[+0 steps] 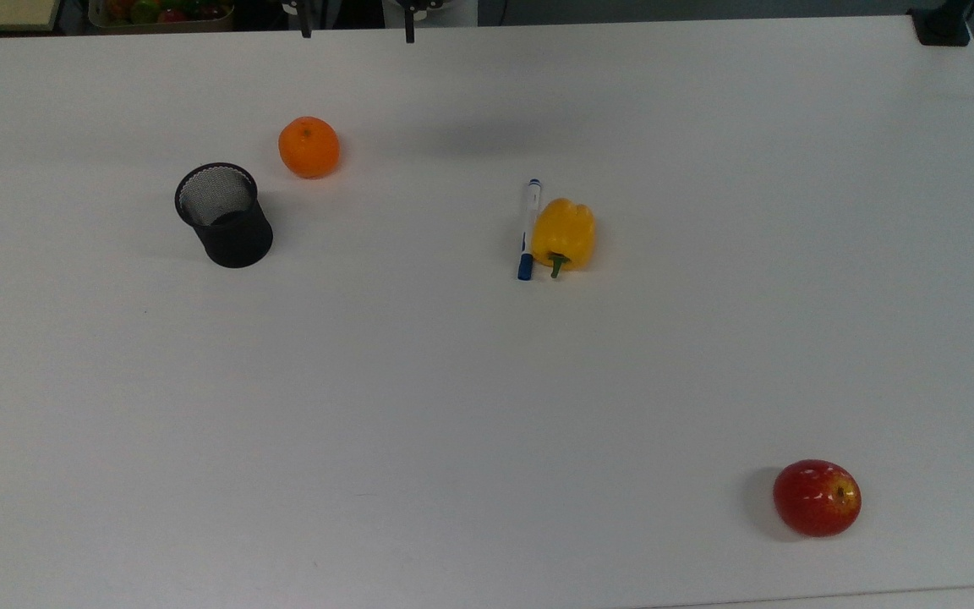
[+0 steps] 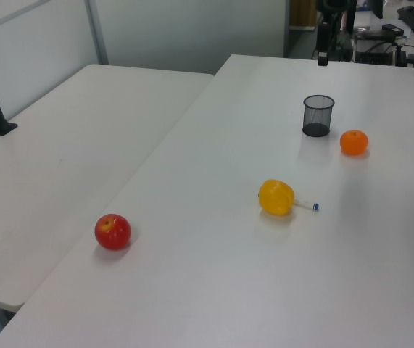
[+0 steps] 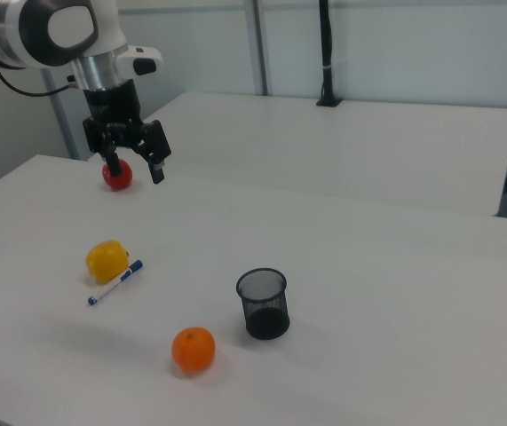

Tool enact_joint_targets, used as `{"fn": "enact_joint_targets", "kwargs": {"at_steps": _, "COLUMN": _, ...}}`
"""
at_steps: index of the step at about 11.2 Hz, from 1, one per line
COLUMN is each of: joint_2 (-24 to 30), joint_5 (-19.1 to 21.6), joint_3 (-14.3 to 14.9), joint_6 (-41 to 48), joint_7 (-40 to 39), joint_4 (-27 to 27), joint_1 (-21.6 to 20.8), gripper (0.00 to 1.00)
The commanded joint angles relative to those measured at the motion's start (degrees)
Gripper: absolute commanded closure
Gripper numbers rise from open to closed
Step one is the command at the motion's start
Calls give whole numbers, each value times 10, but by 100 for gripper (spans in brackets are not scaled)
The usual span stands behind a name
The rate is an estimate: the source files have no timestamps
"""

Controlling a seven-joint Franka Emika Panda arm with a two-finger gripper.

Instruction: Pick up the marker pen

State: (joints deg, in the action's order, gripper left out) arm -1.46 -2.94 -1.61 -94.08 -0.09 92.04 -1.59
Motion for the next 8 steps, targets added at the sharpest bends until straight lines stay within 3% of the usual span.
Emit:
{"fn": "enact_joint_targets", "kwargs": {"at_steps": 1, "joint_2": -11, "joint_5": 5, "joint_3": -3, "joint_6": 12, "joint_7": -6, "joint_4": -20, "joint_1": 7, "gripper": 0}}
{"fn": "enact_joint_targets", "kwargs": {"at_steps": 8, "joint_2": -14, "joint_5": 6, "joint_3": -2, "joint_6": 13, "joint_7": -7, "joint_4": -20, "joint_1": 4, "gripper": 0}}
